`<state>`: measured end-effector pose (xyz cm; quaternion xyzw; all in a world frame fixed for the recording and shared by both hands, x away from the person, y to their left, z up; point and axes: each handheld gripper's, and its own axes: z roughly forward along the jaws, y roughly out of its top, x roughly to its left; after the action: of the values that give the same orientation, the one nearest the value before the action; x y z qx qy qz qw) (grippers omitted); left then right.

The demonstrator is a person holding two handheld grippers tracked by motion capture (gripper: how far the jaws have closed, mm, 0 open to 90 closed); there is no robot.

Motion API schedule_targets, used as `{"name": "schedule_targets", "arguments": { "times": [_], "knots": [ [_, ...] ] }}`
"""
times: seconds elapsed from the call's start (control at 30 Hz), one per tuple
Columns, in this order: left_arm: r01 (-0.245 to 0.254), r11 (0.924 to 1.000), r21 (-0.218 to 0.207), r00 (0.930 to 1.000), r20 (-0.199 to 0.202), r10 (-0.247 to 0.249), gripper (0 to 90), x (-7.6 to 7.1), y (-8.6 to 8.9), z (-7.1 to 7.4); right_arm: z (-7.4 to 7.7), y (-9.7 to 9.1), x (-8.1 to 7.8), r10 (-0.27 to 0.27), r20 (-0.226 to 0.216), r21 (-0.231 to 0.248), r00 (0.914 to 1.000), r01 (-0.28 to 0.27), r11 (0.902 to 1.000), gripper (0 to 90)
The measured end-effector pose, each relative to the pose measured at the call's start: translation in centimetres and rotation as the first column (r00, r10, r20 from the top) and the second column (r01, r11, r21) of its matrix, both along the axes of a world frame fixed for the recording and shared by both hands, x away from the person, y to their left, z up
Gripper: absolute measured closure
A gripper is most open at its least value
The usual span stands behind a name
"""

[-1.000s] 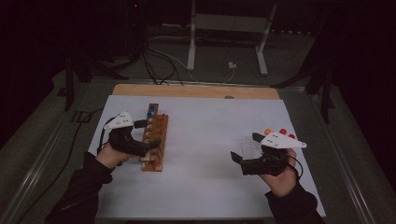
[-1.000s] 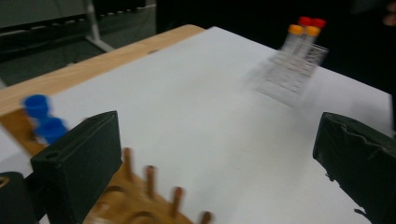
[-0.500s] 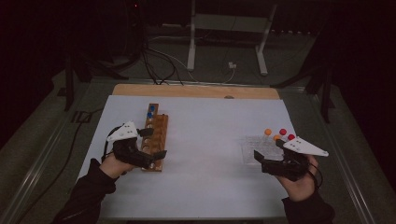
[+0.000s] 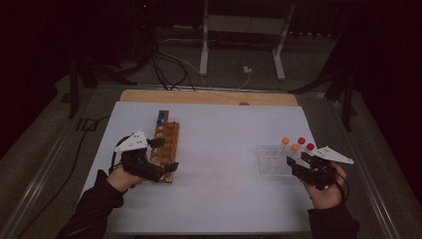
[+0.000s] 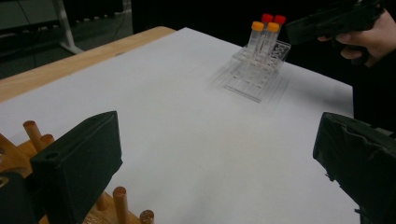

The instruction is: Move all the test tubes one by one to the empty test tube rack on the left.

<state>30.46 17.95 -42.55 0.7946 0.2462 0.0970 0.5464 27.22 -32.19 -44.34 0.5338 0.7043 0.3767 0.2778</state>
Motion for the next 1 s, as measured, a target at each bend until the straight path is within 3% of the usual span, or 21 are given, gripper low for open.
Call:
{"name": "schedule_targets", "arguments": {
  "times": [0.3,0.7,1.0],
  "knots": [
    [0.005,1.0000,0.004,1.0000,0.001,-0.005,2.1,0.1,0.0,-0.1,-1.1,-0.4,1.8,-0.010,-0.060,-0.030,0.9982,0.008,0.9995,60.1],
    [0.007,1.0000,0.006,1.0000,-0.002,-0.007,2.1,0.1,0.0,-0.1,-1.6,-0.2,3.4,-0.015,-0.068,-0.040,0.9976,0.013,0.9991,72.5],
    [0.003,1.0000,0.002,1.0000,-0.005,-0.003,2.1,0.1,0.1,-0.2,-1.3,-0.3,3.4,-0.017,-0.057,-0.041,0.9982,0.014,0.9991,74.4]
  ]
}}
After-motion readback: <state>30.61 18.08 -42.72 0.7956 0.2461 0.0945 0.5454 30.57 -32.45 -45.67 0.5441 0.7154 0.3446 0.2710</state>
